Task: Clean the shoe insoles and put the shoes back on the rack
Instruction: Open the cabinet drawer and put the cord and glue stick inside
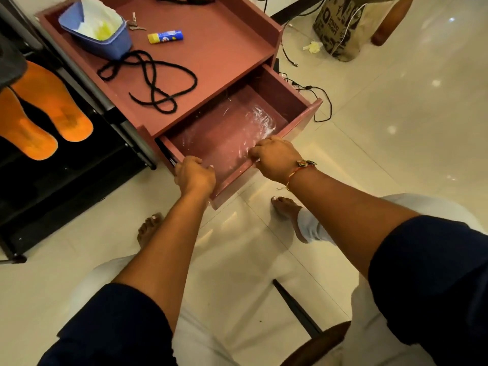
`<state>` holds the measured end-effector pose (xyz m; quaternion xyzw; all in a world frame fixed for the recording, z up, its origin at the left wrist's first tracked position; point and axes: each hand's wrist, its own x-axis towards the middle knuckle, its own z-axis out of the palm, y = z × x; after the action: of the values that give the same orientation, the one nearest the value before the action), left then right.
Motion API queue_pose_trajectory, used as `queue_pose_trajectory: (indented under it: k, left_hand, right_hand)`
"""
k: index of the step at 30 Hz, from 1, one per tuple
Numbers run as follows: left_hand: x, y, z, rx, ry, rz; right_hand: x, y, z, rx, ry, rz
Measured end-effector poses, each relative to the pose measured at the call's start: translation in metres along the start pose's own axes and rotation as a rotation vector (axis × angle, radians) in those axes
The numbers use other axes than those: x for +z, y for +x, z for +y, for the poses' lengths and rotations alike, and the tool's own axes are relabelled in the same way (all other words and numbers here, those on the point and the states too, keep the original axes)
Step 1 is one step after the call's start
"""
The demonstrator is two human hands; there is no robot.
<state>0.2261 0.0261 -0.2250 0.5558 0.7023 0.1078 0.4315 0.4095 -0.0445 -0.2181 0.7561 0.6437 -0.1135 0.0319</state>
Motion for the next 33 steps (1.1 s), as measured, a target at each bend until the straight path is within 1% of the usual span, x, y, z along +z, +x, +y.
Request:
queue_pose_trajectory:
  k: [7,12,15,17,18,22,24,26,28,30,33]
  left_hand:
    - [0.011,0.008,0.005,0.041,-0.109,-0.066]
    - [0.017,0.011,0.005,0.032,-0.196,-0.143]
    - [0.02,0.012,0.009,0.016,-0.25,-0.16]
    - [0.02,0.013,0.012,-0.002,-0.318,-0.14]
    - [0.018,0.016,0.014,-0.008,-0.357,-0.113]
    - [0.003,0.019,0.019,-0.049,-0.472,-0.015]
    - [-0.003,0.027,0.015,-0.076,-0.522,-0.014]
    - [-0.007,0.039,0.012,-0.095,-0.57,-0.022]
    - [-0.009,0.049,0.01,-0.099,-0.601,0.011]
    - [-0.013,0.055,0.008,-0.103,-0.612,0.07]
    - [-0.02,0.051,0.01,-0.102,-0.657,0.077]
  right_hand:
    - [-0.01,-0.015,0.019,0.058,0.04,-0.146]
    - [-0.021,-0.027,0.03,0.075,0.069,-0.386]
    - [-0.027,-0.03,0.03,0.076,-0.027,-0.497]
    - [-0.031,-0.025,0.023,0.091,-0.064,-0.457]
    - [-0.035,-0.018,0.017,0.093,-0.023,-0.39]
    - [-0.055,0.03,-0.023,0.051,0.271,-0.085]
    - [-0.06,0.065,-0.044,-0.023,0.302,-0.004]
    - [-0.058,0.101,-0.064,-0.086,0.292,0.02]
    - [-0.051,0.128,-0.081,-0.176,0.268,0.035]
    - [-0.043,0.146,-0.097,-0.257,0.198,0.025]
    - [-0.022,0.163,-0.11,-0.317,0.05,0.043]
